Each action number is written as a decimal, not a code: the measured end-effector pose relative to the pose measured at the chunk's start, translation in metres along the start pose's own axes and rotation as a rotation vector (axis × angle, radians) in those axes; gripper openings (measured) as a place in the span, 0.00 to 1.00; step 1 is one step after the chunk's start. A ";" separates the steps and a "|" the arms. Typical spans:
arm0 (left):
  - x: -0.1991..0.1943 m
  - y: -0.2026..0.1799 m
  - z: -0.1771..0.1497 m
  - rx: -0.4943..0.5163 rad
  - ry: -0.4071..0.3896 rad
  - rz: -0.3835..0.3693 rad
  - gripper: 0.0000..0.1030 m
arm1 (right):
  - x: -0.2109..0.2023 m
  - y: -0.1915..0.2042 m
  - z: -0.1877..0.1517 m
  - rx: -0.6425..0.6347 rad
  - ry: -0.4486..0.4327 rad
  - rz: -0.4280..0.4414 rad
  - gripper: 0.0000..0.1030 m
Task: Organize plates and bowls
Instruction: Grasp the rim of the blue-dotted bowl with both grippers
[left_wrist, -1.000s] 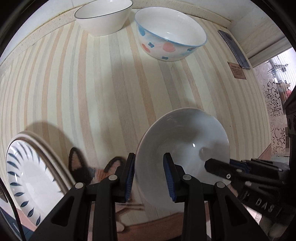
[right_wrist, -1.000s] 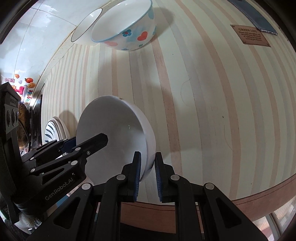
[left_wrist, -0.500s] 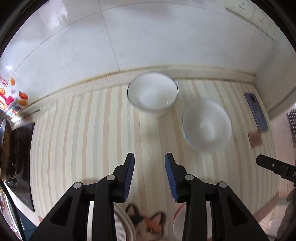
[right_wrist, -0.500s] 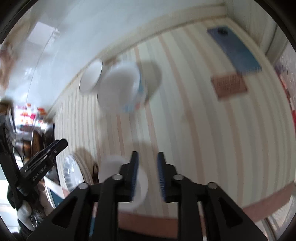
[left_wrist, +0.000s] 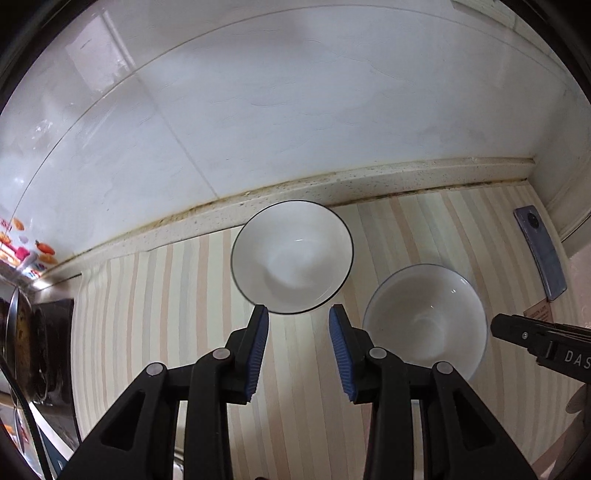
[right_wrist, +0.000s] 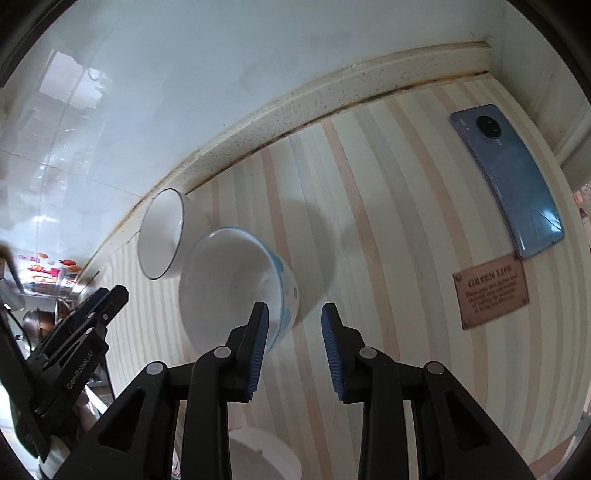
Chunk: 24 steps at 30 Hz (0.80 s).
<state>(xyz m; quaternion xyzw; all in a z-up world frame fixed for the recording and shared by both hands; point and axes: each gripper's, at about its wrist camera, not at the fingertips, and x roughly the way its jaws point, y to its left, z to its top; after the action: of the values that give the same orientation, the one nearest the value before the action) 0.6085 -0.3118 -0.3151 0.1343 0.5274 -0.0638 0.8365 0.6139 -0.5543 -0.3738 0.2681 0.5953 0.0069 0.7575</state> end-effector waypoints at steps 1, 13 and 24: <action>0.002 -0.003 0.000 0.006 0.001 0.000 0.31 | 0.004 0.000 0.002 0.000 0.004 -0.002 0.32; 0.040 -0.019 0.003 0.022 0.120 -0.112 0.31 | 0.029 0.000 0.008 -0.002 0.049 -0.001 0.32; 0.068 -0.019 -0.005 -0.057 0.227 -0.314 0.16 | 0.057 0.004 0.010 0.010 0.083 0.053 0.13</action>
<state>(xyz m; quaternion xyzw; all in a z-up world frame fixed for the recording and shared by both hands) 0.6294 -0.3260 -0.3814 0.0329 0.6344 -0.1627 0.7550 0.6411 -0.5362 -0.4218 0.2869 0.6189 0.0354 0.7303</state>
